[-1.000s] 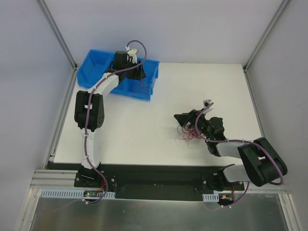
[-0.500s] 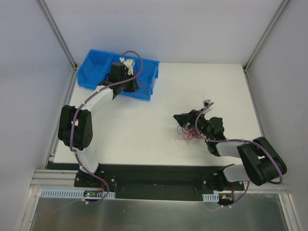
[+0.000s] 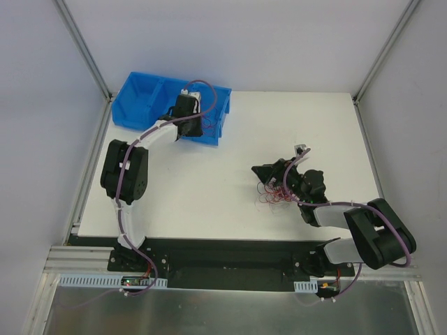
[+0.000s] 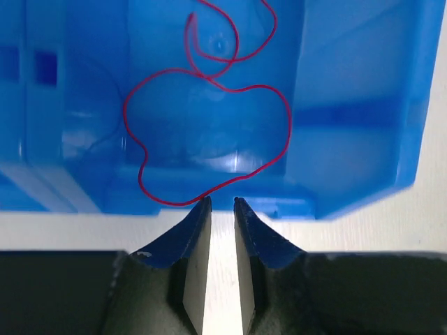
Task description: Untangle the cables
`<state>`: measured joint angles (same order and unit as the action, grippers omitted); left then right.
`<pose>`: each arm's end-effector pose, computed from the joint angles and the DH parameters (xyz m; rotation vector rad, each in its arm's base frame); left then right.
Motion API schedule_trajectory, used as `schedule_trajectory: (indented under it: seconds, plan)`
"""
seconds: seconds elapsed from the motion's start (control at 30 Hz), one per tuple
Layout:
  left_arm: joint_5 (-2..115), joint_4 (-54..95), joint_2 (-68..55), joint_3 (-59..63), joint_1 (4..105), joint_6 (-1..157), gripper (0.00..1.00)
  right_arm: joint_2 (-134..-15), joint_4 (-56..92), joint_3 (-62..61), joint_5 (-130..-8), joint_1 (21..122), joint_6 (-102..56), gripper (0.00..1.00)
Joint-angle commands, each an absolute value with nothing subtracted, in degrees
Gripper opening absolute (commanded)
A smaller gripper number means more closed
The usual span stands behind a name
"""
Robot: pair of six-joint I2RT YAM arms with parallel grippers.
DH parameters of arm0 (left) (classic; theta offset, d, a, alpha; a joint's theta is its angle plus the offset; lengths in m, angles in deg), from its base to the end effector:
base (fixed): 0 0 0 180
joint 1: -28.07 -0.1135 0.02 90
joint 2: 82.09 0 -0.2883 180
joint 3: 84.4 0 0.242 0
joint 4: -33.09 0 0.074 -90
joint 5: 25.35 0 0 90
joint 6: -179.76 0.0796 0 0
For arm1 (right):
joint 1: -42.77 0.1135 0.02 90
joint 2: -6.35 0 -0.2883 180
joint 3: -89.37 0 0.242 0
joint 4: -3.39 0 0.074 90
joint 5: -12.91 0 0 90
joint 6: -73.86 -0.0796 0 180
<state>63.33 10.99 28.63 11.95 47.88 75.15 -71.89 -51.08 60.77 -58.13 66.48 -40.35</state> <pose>0.4509 -0.1644 0.2318 0.1141 2.2277 -0.3574 0.2338 0.1309 0.2239 -0.2723 1.5369 0.9129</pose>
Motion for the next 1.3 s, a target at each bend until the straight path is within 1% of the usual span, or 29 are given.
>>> schedule_trajectory:
  seconds: [0.0,0.17,0.27,0.33,0.43,0.47,0.57,0.67,0.73,0.8,0.9,0.97,1.07,1.13,1.2,1.27]
  plan:
    - [61.9,9.6,33.1,20.1,47.3,74.1,0.18,-71.7,-56.1,59.7,-57.0,66.0,-40.8,0.79]
    - [60.5,8.3,38.5,27.7,47.2,74.8,0.19,-71.9,-56.1,59.6,-56.9,65.9,-40.8,0.79]
    - [56.1,4.3,40.0,32.3,47.1,74.1,0.19,-71.5,-55.4,59.6,-57.0,65.7,-41.1,0.79]
    - [53.1,4.0,37.2,30.2,47.1,72.3,0.22,-70.1,-52.0,59.2,-58.1,65.6,-41.1,0.79]
    - [51.8,4.5,28.2,22.9,47.1,70.6,0.29,-64.9,-38.7,57.0,-61.4,65.6,-39.7,0.78]
    - [51.8,4.8,24.6,20.5,47.1,70.6,0.33,-62.8,-32.0,55.7,-62.8,65.6,-39.3,0.78]
    - [51.2,5.0,11.5,12.7,47.1,69.6,0.5,-55.7,-9.0,50.9,-69.1,66.0,-36.2,0.78]
    - [43.4,9.1,-0.4,4.2,47.3,65.8,0.68,-48.4,12.5,46.5,-76.5,65.8,-34.9,0.79]
    - [37.5,13.4,-6.9,-1.0,47.9,62.4,0.78,-44.3,21.5,45.8,-80.0,65.7,-34.9,0.79]
    - [29.2,14.6,-9.4,-3.5,48.6,60.7,0.8,-40.3,27.2,46.3,-80.7,65.6,-35.4,0.8]
    - [17.0,14.5,-8.9,-3.8,49.1,60.2,0.83,-35.6,33.8,47.6,-82.4,65.4,-37.6,0.8]
    - [12.6,14.3,-7.9,-3.8,49.4,61.2,0.83,-33.0,35.4,48.6,-83.1,64.8,-39.2,0.8]
    - [12.1,12.4,-7.5,-4.5,49.6,63.7,0.8,-33.1,34.1,49.0,-81.1,64.3,-36.5,0.78]
    - [11.6,12.3,-8.1,-5.7,49.8,64.8,0.8,-36.5,35.0,47.4,-80.3,63.6,-33.9,0.72]
    - [11.8,12.2,-8.9,-7.4,50.3,66.0,0.79,-40.5,34.4,46.0,-75.8,63.0,-31.2,0.66]
    - [12.0,11.6,-9.9,-8.4,50.3,66.9,0.78,-44.1,34.2,44.7,-74.4,63.0,-29.2,0.6]
